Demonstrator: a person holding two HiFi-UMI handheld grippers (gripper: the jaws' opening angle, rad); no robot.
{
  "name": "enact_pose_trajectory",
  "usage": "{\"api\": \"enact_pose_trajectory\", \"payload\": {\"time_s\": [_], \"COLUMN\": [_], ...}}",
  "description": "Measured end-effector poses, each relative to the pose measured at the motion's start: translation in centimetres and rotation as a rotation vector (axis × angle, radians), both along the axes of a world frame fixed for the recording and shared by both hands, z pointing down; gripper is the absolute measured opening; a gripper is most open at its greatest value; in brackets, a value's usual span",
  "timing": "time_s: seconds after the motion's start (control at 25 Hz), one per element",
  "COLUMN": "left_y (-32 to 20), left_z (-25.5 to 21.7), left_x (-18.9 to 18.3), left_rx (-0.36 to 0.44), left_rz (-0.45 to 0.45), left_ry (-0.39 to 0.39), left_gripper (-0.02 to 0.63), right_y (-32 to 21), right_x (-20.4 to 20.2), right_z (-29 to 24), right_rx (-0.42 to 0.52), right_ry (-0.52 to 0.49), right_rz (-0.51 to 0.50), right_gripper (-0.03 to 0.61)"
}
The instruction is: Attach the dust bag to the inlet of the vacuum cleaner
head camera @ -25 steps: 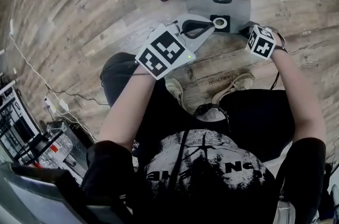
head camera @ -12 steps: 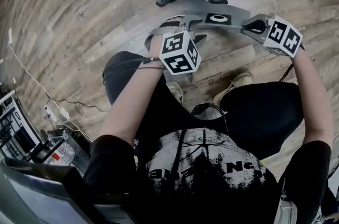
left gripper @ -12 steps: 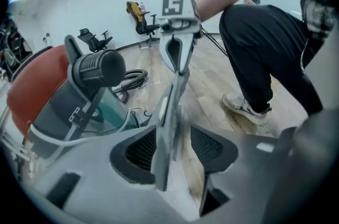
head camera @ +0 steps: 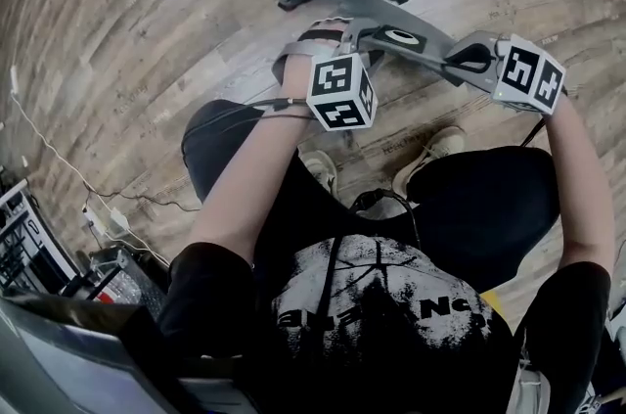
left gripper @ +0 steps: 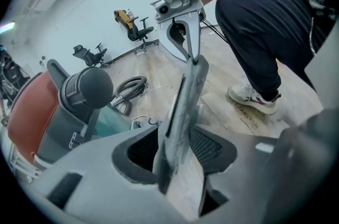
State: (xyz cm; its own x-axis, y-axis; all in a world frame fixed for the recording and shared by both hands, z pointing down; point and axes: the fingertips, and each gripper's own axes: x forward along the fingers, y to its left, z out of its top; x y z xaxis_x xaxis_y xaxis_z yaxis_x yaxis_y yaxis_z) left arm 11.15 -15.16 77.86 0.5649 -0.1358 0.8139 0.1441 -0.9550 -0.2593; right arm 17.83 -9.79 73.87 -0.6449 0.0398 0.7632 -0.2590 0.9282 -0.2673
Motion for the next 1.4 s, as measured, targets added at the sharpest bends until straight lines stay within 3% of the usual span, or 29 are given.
{"api": "enact_pose_trajectory", "payload": {"time_s": [0.08, 0.16, 0.32, 0.44, 0.52, 0.6, 0.76, 0.92, 1.08, 1.24, 1.4], "left_y": [0.2, 0.4, 1.1, 1.1, 0.6, 0.0, -0.9, -1.6, -2.1, -2.3, -3.0], "left_z": [0.0, -0.2, -1.2, -2.0, -2.5, -3.3, -5.4, -6.8, -8.4, -9.6, -10.6], "left_x": [0.1, 0.1, 0.0, 0.2, 0.1, 0.0, 0.0, -0.1, 0.0, -0.3, -0.7], "left_rx": [0.021, 0.05, 0.061, 0.008, -0.036, -0.064, -0.088, -0.103, -0.097, -0.103, -0.105], "left_rz": [0.022, 0.045, 0.061, 0.03, 0.001, -0.021, -0.053, -0.081, -0.089, -0.114, -0.132], "left_ry": [-0.009, -0.015, 0.001, 0.007, -0.007, -0.004, 0.022, 0.038, 0.065, 0.1, 0.117], "left_gripper": [0.163, 0.064, 0.037, 0.031, 0.029, 0.029, 0.028, 0.028, 0.028, 0.028, 0.028], "right_y": [0.4, 0.3, -0.7, -2.1, -3.0, -3.7, -5.1, -5.1, -5.5, -6.5, -7.9], "right_x": [-0.4, -0.4, 0.5, 1.5, 1.9, 3.1, 4.8, 0.1, -3.3, -4.9, -4.9], "right_z": [-0.2, -0.5, -0.7, -1.1, -1.9, -3.3, -7.2, -11.4, -14.0, -10.1, -8.5], "right_rx": [0.004, 0.017, 0.059, 0.143, 0.187, 0.215, 0.3, 0.323, 0.307, 0.303, 0.37], "right_ry": [-0.002, 0.0, 0.026, 0.088, 0.113, 0.128, 0.17, 0.152, 0.172, 0.259, 0.316], "right_rz": [-0.012, -0.001, 0.052, 0.077, 0.075, 0.081, 0.071, -0.053, -0.12, -0.116, -0.092], "right_gripper": [0.005, 0.005, 0.005, 0.011, 0.055, 0.223, 0.23, 0.25, 0.25, 0.239, 0.084]}}
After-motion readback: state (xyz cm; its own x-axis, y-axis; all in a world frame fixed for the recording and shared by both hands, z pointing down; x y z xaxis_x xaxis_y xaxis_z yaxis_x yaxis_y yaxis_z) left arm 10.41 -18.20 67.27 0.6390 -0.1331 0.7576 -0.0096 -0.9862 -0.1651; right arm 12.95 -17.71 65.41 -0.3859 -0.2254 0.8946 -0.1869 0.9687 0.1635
